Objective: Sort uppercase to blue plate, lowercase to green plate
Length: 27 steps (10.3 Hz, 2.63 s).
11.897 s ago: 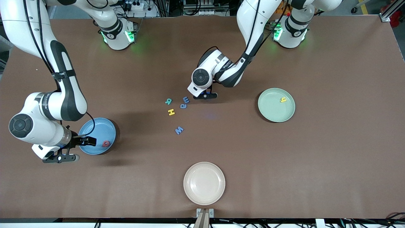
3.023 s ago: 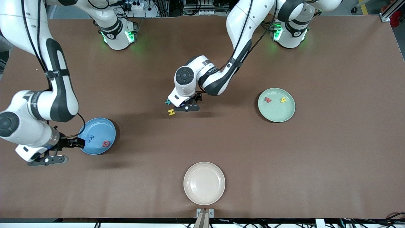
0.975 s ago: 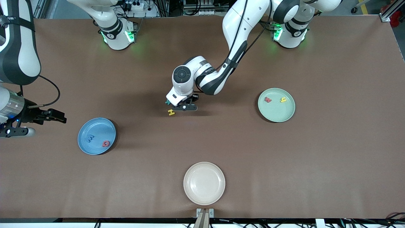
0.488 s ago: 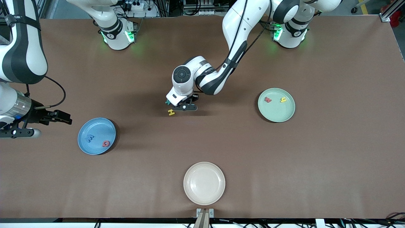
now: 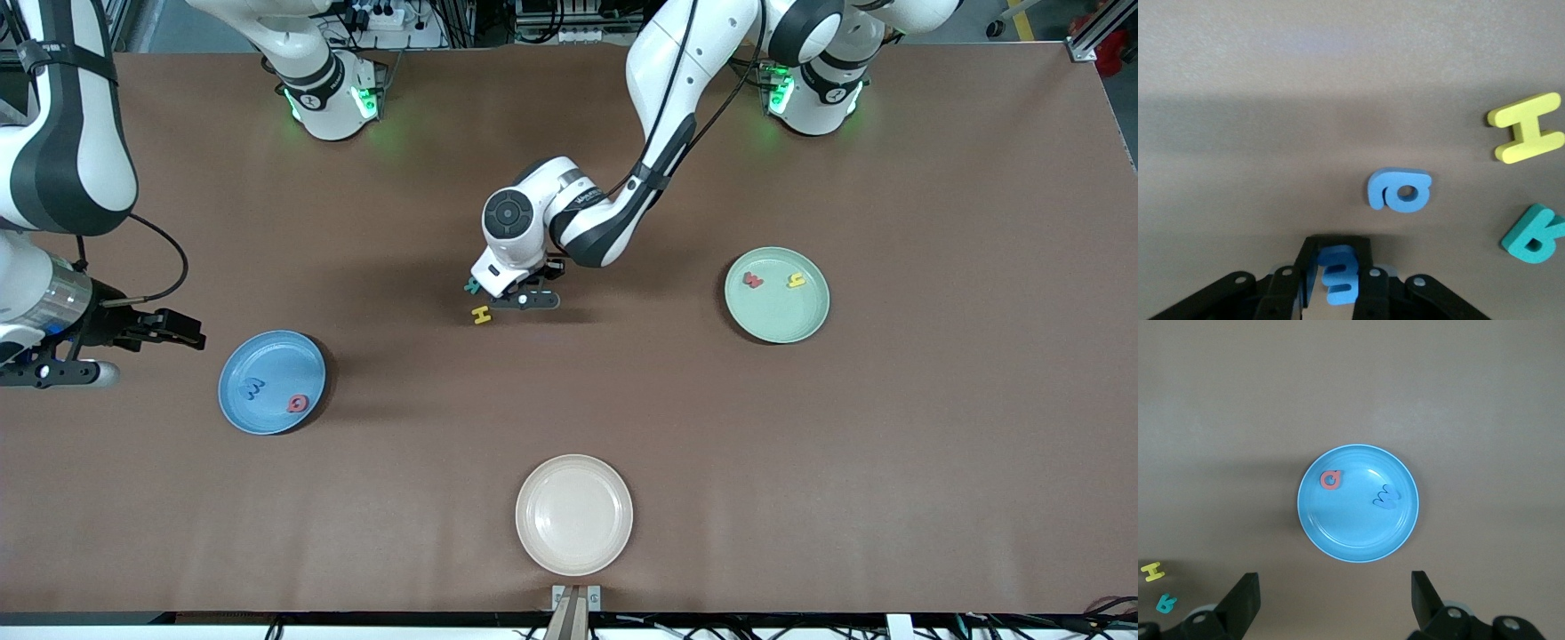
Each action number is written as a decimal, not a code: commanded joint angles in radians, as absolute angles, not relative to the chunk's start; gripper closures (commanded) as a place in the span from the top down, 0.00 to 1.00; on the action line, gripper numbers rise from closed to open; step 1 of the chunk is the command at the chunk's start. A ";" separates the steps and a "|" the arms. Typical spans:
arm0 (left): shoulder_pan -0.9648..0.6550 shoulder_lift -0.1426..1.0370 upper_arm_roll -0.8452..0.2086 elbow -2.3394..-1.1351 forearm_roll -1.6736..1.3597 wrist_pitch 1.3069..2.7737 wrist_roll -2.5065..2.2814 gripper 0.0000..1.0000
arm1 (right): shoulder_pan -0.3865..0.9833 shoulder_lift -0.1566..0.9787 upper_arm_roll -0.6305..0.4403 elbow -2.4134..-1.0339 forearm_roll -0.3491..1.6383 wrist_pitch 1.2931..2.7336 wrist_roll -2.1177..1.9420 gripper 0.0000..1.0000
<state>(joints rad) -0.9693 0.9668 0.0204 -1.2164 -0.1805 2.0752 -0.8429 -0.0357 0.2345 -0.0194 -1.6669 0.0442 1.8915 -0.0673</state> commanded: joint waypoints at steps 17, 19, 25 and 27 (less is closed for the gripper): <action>-0.299 0.424 -0.250 -2.006 0.032 1.921 -0.212 0.12 | 0.244 0.242 0.179 -2.106 0.044 2.405 0.647 1.00; -0.255 0.416 -0.250 -2.029 0.102 1.889 -0.161 0.12 | 0.262 0.256 0.179 -2.132 0.044 2.416 0.736 1.00; -0.143 0.429 -0.242 -2.042 0.202 1.862 0.014 0.12 | 0.365 0.357 0.179 -2.141 0.035 2.483 1.120 1.00; -0.137 0.440 -0.241 -2.042 0.202 1.914 0.014 0.12 | 0.367 0.367 0.179 -2.202 0.035 2.575 1.120 1.00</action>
